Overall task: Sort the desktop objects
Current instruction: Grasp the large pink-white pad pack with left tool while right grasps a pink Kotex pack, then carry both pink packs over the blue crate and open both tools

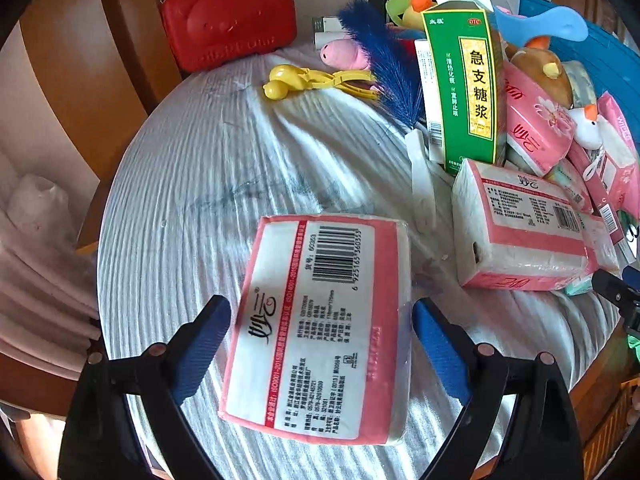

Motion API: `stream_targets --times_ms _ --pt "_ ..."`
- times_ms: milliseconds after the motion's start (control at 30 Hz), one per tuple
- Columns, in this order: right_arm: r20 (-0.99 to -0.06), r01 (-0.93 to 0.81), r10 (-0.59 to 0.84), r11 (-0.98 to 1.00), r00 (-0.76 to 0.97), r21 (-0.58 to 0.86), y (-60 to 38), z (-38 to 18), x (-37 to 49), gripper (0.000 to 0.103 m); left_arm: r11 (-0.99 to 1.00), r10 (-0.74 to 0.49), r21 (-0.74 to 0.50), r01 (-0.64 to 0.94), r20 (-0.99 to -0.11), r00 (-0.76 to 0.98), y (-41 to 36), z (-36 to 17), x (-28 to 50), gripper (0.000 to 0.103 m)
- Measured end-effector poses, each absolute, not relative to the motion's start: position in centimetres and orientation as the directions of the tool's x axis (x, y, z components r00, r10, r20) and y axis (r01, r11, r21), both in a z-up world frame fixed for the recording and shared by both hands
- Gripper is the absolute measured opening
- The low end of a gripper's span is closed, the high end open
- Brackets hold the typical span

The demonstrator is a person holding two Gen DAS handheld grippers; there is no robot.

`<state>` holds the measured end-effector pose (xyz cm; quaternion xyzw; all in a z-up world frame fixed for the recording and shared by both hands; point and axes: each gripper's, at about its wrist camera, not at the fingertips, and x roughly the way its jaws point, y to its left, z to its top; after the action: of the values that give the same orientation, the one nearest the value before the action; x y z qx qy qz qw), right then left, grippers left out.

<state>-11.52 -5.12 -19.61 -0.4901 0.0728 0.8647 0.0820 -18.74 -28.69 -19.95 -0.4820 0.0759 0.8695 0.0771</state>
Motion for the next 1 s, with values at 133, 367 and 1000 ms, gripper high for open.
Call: stream_targets --times_ms 133,367,1000 --pt "-0.863 -0.21 0.046 -0.975 -0.503 0.07 -5.0 -20.7 -11.8 0.1 -0.977 0.03 0.083 -0.199 -0.861 -0.508 -28.8 -20.9 -19.2 0.093" --pt "-0.858 -0.202 0.038 -0.976 -0.511 0.076 -6.0 -21.4 -12.5 0.103 -0.976 0.027 0.075 -0.202 -0.888 -0.459 -29.2 -21.5 -19.0 0.092" --pt "-0.765 -0.242 0.107 -0.968 -0.635 0.065 -6.2 -17.2 -9.7 0.08 -0.98 0.063 0.073 -0.186 -0.77 -0.635 -30.0 -14.3 -18.2 0.088"
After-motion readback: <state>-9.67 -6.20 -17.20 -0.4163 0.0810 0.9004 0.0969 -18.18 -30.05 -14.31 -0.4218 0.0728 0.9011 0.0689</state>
